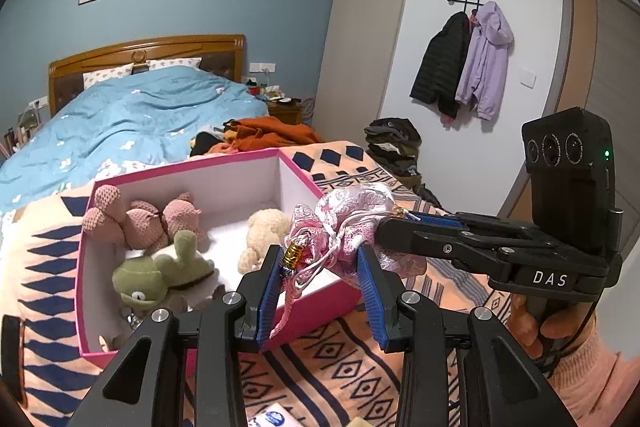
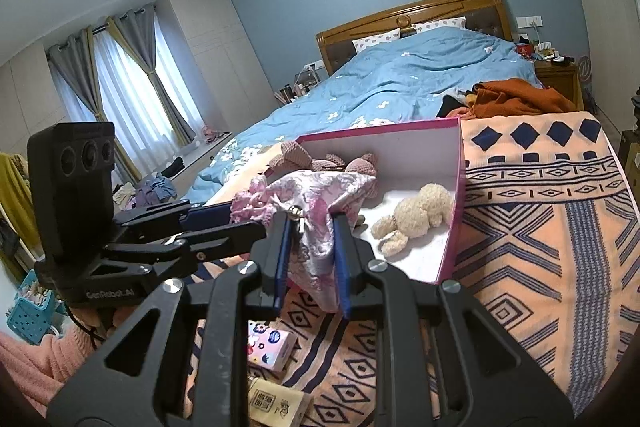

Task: Organize objects
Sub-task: 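Lift the pink pouch with the left gripper and carry it over the box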

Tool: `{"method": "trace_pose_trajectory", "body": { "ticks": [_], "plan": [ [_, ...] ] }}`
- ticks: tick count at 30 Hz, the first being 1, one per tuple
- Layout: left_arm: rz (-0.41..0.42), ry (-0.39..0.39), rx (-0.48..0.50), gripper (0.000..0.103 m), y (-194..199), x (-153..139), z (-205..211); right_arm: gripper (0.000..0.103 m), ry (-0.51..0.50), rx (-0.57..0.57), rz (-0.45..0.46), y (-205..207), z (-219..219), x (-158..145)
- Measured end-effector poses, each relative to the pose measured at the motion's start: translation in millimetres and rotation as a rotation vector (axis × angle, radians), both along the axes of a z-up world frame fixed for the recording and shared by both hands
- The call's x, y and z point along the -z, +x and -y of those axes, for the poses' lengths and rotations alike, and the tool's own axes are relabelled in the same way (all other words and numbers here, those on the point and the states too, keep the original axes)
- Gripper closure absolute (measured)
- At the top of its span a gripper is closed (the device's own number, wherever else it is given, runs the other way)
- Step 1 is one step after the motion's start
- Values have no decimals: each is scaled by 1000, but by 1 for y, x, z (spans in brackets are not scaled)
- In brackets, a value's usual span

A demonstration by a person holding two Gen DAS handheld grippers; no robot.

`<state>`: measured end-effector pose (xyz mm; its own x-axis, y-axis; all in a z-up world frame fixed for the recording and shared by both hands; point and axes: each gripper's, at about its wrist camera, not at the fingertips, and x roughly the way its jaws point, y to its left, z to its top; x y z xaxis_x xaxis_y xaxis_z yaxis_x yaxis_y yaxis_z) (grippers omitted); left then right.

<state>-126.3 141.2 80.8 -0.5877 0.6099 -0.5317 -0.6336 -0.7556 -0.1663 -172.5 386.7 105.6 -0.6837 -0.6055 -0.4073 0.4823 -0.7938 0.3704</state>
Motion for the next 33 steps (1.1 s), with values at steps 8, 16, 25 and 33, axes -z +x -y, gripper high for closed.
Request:
{"method": "trace_pose_trajectory", "body": {
  "ticks": [8, 16, 25, 33],
  "plan": [
    [1, -13, -15, 65, -16, 1, -4, 80, 0, 5, 8, -18, -1, 2],
    [19, -10, -24, 65, -33, 6, -8, 80, 7, 16, 20, -32, 0, 4],
    [41, -19, -39, 65, -49, 16, -13, 80, 21, 29, 50, -51, 0, 13],
    [88, -22, -52, 65, -64, 30, -17, 79, 52, 40, 82, -66, 2, 25]
  ]
}}
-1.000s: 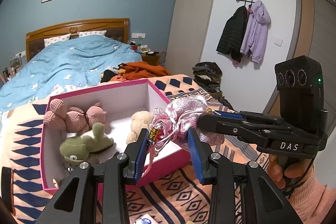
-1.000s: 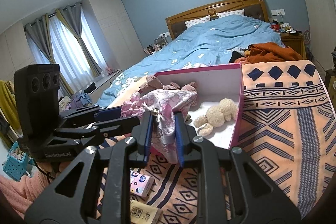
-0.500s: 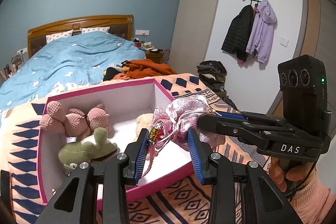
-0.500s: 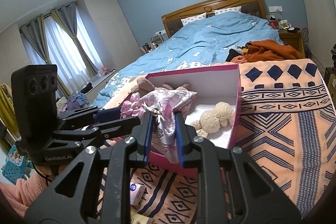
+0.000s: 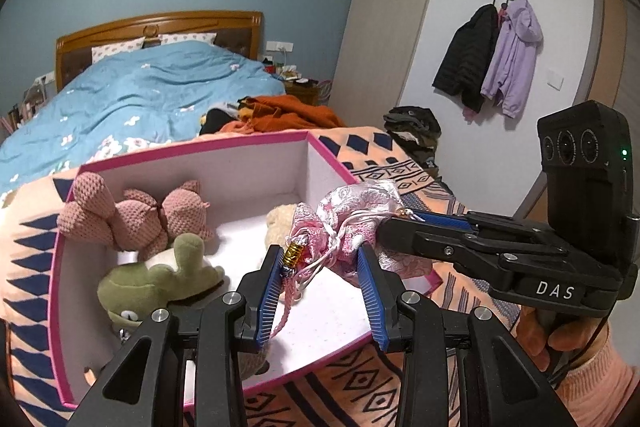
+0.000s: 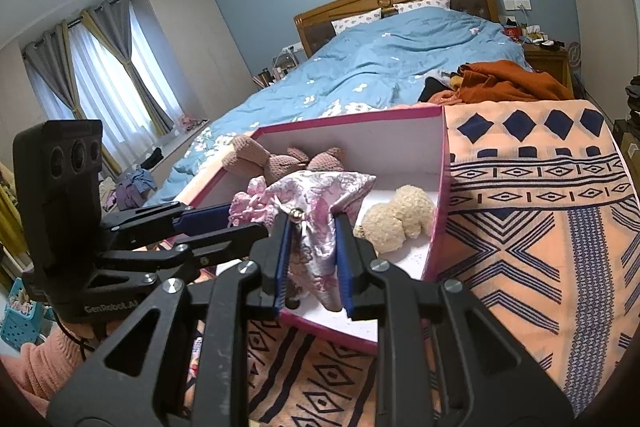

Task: Organize objects
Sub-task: 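Lift the pink pouch with the left gripper and carry it over the box, then open the left gripper to release the pouch into the box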

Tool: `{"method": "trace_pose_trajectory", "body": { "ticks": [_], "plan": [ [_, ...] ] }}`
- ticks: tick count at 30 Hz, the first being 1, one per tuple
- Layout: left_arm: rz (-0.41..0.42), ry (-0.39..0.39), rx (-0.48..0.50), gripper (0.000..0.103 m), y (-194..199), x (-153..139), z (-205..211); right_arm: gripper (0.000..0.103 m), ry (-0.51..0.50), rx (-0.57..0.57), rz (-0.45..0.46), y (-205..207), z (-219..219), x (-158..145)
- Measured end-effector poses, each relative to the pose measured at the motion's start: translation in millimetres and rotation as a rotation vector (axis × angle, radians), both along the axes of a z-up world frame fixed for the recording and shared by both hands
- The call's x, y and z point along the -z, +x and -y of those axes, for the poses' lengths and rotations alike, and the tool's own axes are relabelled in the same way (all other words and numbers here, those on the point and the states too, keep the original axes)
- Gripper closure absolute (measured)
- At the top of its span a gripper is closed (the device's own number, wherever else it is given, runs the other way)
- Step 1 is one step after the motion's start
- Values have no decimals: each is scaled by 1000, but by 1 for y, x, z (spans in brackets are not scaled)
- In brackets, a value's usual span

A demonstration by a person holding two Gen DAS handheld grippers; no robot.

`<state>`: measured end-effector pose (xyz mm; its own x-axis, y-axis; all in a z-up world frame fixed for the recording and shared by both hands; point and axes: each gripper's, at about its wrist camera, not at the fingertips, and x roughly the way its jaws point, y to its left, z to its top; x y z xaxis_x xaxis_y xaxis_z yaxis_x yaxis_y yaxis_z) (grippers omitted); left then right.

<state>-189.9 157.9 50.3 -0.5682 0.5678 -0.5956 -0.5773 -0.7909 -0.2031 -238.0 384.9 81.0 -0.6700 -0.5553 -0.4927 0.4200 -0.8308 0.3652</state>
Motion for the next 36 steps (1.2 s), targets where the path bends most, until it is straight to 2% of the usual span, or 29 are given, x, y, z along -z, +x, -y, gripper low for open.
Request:
{"method": "trace_pose_trajectory", "body": {
  "ticks": [24, 36],
  "plan": [
    [100, -46, -47, 65, -27, 39, -11, 77, 105, 69, 73, -23, 4, 29],
    [29, -49, -54, 64, 2, 33, -5, 77, 90, 51, 43, -4, 5, 23]
  ]
}}
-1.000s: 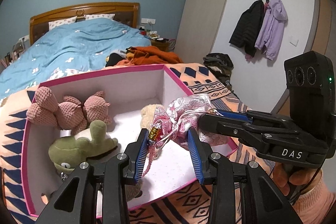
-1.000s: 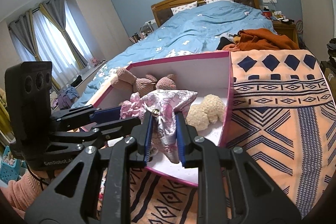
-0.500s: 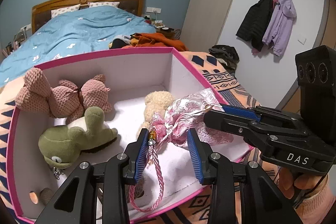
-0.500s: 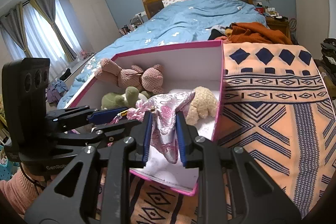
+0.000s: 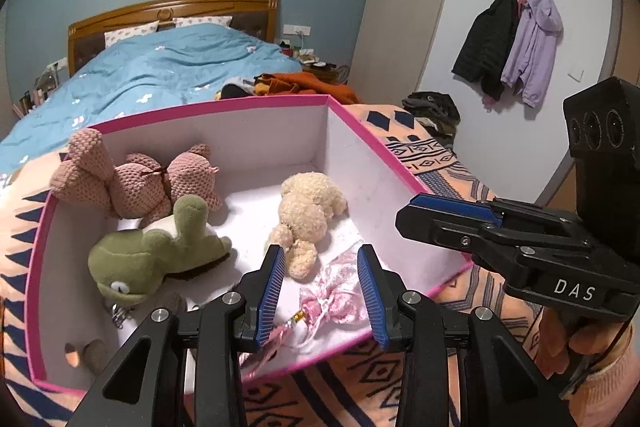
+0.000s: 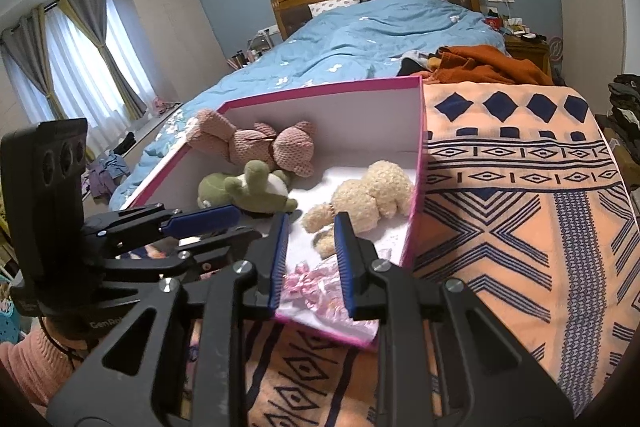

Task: Organize objects
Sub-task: 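Open the left gripper to release the pouch into the box, then move the left gripper down to the yellow tissue pack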

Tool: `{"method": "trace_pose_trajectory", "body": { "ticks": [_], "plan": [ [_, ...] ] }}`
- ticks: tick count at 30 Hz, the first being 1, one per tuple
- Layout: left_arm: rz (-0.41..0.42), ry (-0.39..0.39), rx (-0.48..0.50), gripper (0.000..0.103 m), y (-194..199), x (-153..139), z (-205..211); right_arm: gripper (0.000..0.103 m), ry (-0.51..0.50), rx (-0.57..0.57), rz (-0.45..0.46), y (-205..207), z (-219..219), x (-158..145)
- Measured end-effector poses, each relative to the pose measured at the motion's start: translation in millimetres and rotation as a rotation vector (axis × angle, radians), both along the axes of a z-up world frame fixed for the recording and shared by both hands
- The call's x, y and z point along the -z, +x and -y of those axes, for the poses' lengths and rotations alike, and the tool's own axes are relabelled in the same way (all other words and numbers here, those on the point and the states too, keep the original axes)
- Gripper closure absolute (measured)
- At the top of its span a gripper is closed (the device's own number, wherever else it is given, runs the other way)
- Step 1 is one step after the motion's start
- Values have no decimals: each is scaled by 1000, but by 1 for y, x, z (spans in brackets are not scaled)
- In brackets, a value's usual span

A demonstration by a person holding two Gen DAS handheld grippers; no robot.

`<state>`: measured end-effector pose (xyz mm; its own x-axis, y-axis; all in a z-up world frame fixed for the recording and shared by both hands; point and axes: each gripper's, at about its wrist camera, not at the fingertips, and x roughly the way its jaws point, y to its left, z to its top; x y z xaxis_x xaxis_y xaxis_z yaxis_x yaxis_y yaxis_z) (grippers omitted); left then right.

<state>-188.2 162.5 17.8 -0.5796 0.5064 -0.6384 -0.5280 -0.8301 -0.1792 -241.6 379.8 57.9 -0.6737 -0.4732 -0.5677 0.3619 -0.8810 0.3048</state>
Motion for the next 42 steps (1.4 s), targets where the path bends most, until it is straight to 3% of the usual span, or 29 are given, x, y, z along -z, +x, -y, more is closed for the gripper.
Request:
{"method": "trace_pose_trajectory", "body": {
  "ticks": [4, 8, 14, 17, 25, 32, 42],
  "plan": [
    [-41, 22, -4, 63, 21, -10, 11, 74, -27, -24, -21, 18, -1, -4],
    [-88, 26, -11, 53, 42, -20, 25, 70, -41, -53, -33, 37, -2, -5],
    [-122, 19, -37, 52, 66, -24, 49, 60, -57, -93, -34, 63, -2, -2],
    [-124, 3, -62, 52, 72, -21, 59, 60, -52, -98, -18, 71, -1, 6],
    [-71, -3, -70, 51, 86, 2, 80, 60, -82, -71, 47, 82, -13, 30],
    [6, -5, -15, 51, 115, 27, 77, 60, -79, -125, 116, 102, -3, 52],
    [41, -36, 39, 51, 164, 46, 65, 59, -103, -187, 192, 126, 9, 78]
  ]
}}
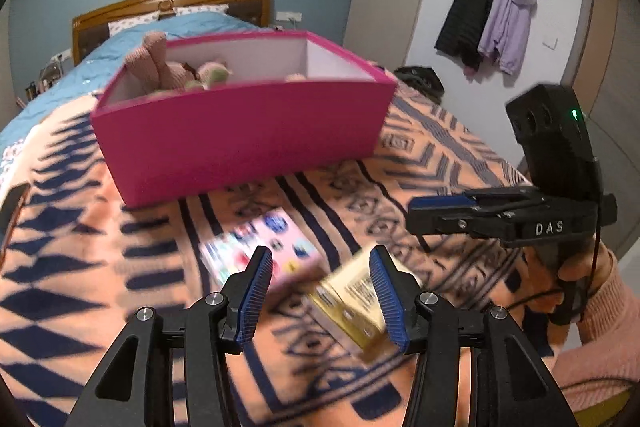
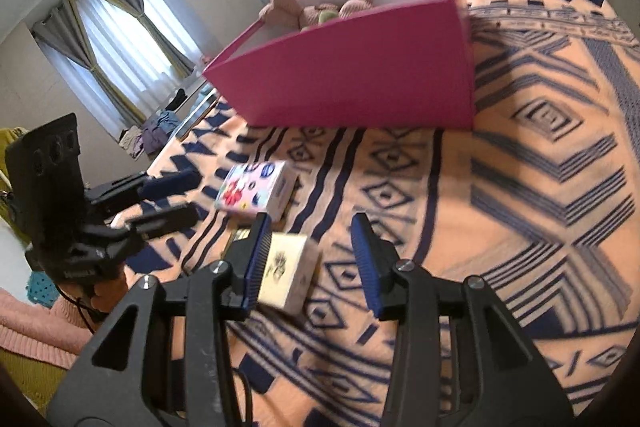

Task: Organize objects
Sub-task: 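Move the left gripper down to the yellow tissue pack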

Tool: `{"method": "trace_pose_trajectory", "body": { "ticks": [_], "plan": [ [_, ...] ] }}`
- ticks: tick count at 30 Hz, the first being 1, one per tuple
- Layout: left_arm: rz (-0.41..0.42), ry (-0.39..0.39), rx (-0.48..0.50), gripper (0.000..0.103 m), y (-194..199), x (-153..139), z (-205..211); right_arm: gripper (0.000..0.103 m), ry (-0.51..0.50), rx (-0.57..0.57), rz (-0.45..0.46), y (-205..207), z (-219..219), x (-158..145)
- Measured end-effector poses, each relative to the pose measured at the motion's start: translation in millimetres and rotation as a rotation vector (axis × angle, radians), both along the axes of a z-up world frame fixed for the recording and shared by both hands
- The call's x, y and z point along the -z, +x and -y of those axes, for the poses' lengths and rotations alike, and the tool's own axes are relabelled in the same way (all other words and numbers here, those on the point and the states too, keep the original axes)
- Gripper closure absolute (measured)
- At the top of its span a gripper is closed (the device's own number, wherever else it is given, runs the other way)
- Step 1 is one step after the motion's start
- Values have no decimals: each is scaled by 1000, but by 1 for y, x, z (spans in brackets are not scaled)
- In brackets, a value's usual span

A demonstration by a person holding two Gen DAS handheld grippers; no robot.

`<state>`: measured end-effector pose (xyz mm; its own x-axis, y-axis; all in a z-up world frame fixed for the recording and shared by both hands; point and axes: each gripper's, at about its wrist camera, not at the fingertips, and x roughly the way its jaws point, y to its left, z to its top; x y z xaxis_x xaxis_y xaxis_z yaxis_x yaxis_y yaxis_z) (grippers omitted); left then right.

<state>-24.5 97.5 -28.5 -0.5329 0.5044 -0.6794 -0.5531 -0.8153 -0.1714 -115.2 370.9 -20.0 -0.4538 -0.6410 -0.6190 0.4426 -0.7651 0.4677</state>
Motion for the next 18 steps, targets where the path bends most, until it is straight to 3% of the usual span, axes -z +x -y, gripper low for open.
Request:
{"method": "trace_pose_trajectory", "body": {
  "ticks": [18],
  "plan": [
    [167, 29, 15, 55, 5, 36, -5, 59, -59, -30, 88, 10, 8, 26]
  ]
}}
